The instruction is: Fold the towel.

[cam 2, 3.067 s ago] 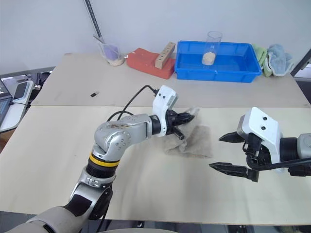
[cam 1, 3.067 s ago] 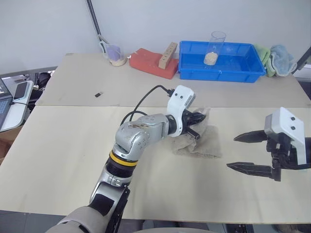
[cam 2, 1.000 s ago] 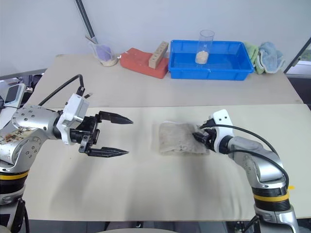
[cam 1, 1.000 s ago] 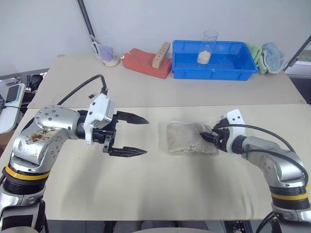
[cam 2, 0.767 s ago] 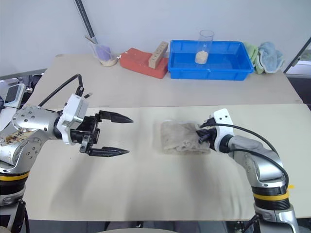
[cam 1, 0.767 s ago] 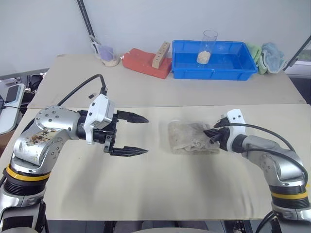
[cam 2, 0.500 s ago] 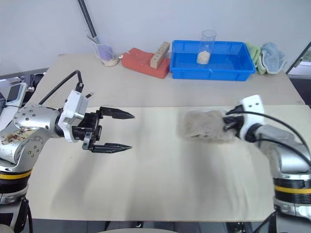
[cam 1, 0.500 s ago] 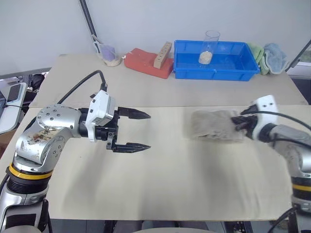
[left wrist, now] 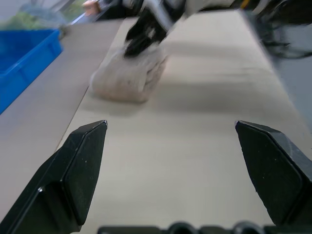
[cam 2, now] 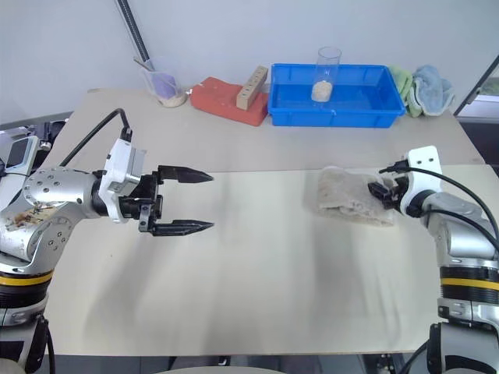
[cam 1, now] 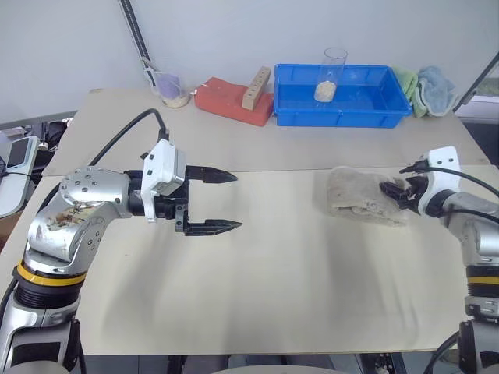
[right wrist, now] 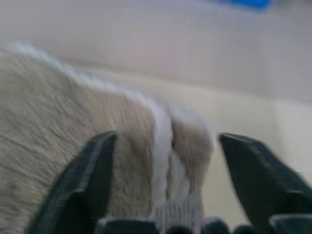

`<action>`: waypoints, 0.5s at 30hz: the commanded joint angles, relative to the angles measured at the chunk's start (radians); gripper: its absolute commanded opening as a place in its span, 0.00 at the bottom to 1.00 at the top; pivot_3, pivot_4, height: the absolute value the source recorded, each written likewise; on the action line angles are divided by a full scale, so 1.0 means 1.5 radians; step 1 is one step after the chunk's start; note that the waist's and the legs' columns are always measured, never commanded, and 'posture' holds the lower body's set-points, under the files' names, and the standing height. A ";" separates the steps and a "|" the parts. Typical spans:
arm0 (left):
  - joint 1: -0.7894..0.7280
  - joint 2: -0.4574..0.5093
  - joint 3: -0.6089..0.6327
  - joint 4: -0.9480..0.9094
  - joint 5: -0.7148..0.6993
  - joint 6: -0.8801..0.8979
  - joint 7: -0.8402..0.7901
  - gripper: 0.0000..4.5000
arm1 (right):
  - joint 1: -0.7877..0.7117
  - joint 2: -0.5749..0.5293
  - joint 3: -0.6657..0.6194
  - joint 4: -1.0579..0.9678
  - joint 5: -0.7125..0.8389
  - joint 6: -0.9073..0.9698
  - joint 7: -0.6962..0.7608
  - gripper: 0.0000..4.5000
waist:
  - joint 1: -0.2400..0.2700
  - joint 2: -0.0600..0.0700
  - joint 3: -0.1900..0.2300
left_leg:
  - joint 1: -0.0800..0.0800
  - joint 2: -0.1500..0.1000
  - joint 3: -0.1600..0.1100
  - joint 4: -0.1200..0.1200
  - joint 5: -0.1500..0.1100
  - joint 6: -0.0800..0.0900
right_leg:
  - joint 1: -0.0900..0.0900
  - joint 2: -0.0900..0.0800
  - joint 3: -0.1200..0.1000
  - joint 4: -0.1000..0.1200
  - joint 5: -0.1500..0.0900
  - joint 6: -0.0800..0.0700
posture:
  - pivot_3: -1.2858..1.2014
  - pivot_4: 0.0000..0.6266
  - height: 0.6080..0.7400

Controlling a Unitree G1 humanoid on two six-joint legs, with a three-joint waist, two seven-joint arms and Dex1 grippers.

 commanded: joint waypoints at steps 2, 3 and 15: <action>0.057 0.060 0.061 0.001 0.060 -0.009 0.045 1.00 | 0.058 -0.110 -0.041 -0.122 0.033 -0.086 0.179 0.98 | 0.001 0.000 0.000 | 0.000 0.000 0.000 0.000 0.000 0.000 | 0.000 0.000 0.000 0.000 0.000 0.000 | 0.52 0.24 1.00; 0.082 0.077 0.073 0.000 0.075 -0.011 0.049 1.00 | 0.082 -0.134 -0.052 -0.144 0.047 -0.099 0.225 0.98 | 0.001 0.000 0.000 | 0.000 0.000 0.000 0.000 0.000 0.000 | 0.000 0.000 0.000 0.000 0.000 0.000 | 0.52 0.24 1.00; 0.309 0.137 0.242 0.011 0.084 -0.039 0.009 1.00 | 0.249 -0.243 -0.168 -0.253 0.116 -0.115 0.456 0.98 | 0.005 -0.001 0.001 | 0.001 0.002 0.000 -0.002 -0.001 0.001 | 0.001 -0.001 0.000 -0.003 0.000 0.000 | 0.52 0.24 1.00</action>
